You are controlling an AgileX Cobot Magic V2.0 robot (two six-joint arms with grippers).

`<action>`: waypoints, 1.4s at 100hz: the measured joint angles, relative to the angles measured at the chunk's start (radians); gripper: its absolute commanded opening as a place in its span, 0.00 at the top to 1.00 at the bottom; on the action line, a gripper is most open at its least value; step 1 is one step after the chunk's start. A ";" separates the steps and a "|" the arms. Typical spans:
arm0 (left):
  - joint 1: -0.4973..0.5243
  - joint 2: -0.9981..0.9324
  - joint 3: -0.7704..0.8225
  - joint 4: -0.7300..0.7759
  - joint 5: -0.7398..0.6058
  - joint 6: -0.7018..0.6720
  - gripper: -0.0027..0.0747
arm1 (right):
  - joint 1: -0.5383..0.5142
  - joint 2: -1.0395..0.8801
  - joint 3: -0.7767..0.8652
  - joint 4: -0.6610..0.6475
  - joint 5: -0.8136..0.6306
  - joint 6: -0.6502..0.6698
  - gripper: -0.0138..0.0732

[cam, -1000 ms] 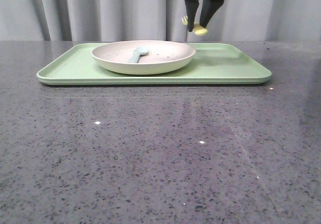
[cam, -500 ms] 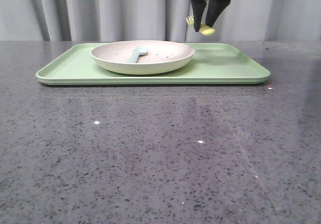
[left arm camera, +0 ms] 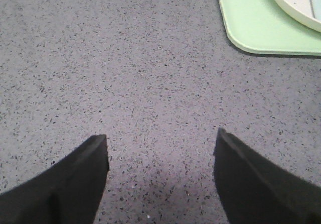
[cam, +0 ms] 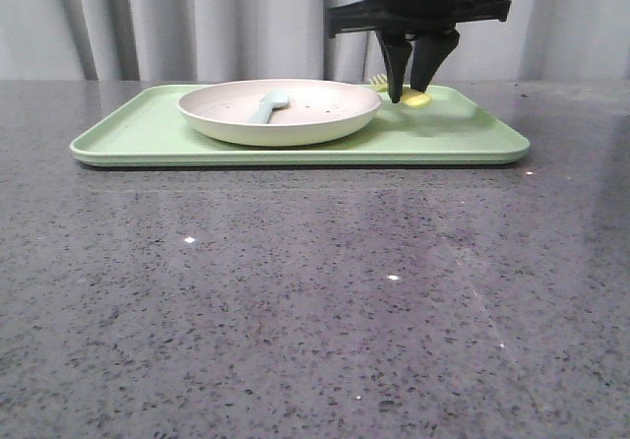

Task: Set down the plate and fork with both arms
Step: 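Lower the fork onto the tray beside the plate and release it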

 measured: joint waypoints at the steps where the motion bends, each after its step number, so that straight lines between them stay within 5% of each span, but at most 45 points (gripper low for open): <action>1: 0.000 0.000 0.000 0.000 0.000 0.000 0.40 | 0.000 0.000 0.000 0.000 0.000 0.000 0.84; 71: 0.000 0.000 0.000 0.000 0.000 0.000 0.40 | -0.095 -0.202 0.406 0.055 -0.102 -0.006 0.86; 140: 0.000 0.000 0.000 0.000 0.000 0.000 0.40 | -0.095 -0.207 0.423 0.064 -0.161 -0.008 0.80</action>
